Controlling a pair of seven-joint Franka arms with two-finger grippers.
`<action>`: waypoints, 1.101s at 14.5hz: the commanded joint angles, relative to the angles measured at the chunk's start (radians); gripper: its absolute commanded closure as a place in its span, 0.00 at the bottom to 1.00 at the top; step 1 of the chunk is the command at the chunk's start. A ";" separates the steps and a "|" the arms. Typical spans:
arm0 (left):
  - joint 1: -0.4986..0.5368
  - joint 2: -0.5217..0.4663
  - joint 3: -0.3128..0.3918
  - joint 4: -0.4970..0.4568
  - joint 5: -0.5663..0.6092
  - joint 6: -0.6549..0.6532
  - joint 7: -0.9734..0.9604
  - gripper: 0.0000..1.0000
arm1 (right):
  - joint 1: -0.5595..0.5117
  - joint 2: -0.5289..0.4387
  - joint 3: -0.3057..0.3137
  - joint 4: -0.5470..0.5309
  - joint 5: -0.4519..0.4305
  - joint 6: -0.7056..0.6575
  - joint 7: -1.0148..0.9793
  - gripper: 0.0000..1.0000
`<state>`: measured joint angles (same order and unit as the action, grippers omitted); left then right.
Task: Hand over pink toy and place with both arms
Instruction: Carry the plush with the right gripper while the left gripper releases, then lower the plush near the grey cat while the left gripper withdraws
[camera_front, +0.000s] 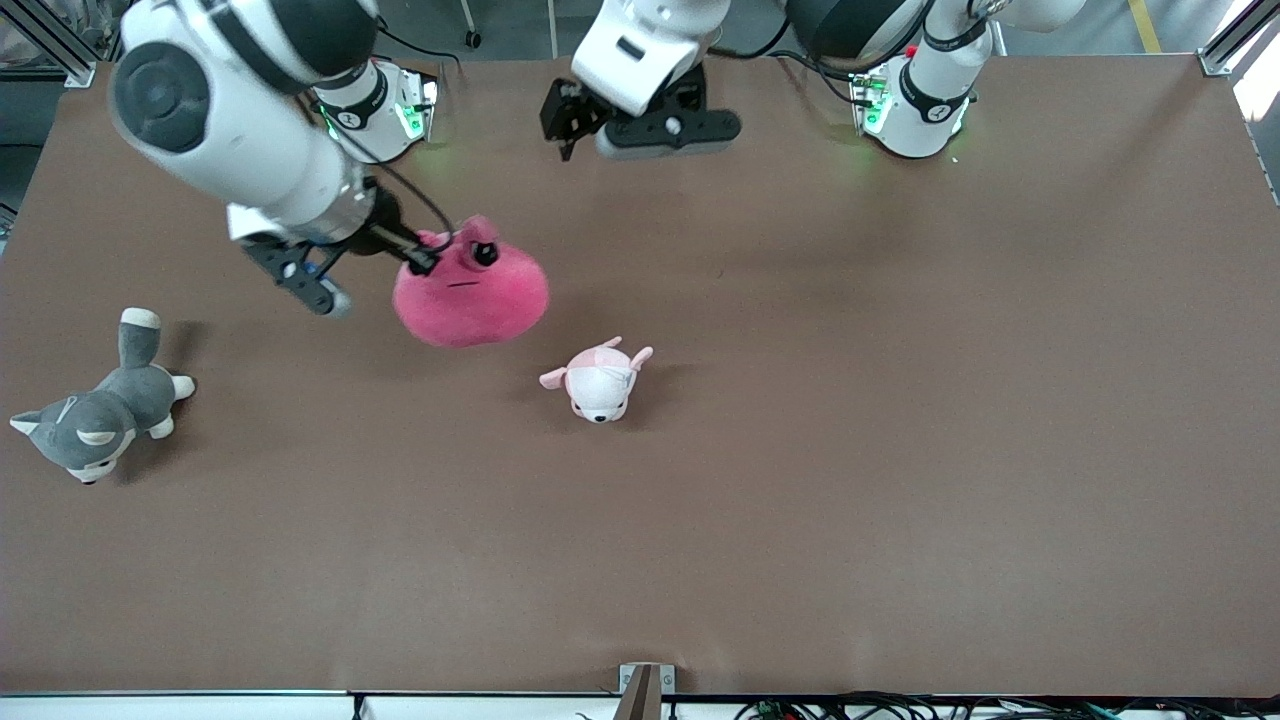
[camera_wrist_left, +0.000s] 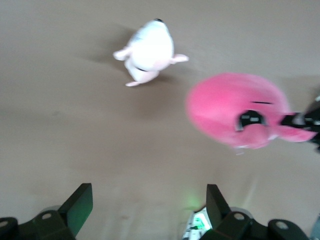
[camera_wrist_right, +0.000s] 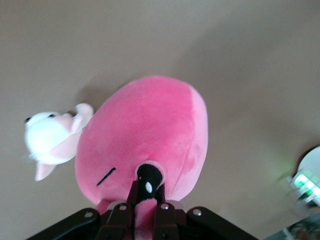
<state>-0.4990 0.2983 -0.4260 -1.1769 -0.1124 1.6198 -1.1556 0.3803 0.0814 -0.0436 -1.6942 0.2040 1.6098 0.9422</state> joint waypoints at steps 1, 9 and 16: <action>0.088 -0.092 0.003 -0.021 0.004 -0.147 0.141 0.00 | -0.098 -0.061 0.016 -0.123 -0.017 0.044 -0.152 1.00; 0.445 -0.312 0.004 -0.145 0.007 -0.354 0.687 0.00 | -0.322 -0.052 0.018 -0.433 -0.015 0.408 -0.563 0.99; 0.672 -0.387 0.006 -0.361 0.025 -0.217 1.025 0.00 | -0.362 0.029 0.018 -0.450 -0.015 0.506 -0.609 0.21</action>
<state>0.1448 -0.0560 -0.4134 -1.4507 -0.1081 1.3302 -0.1832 0.0496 0.1061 -0.0447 -2.1408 0.1936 2.1022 0.3446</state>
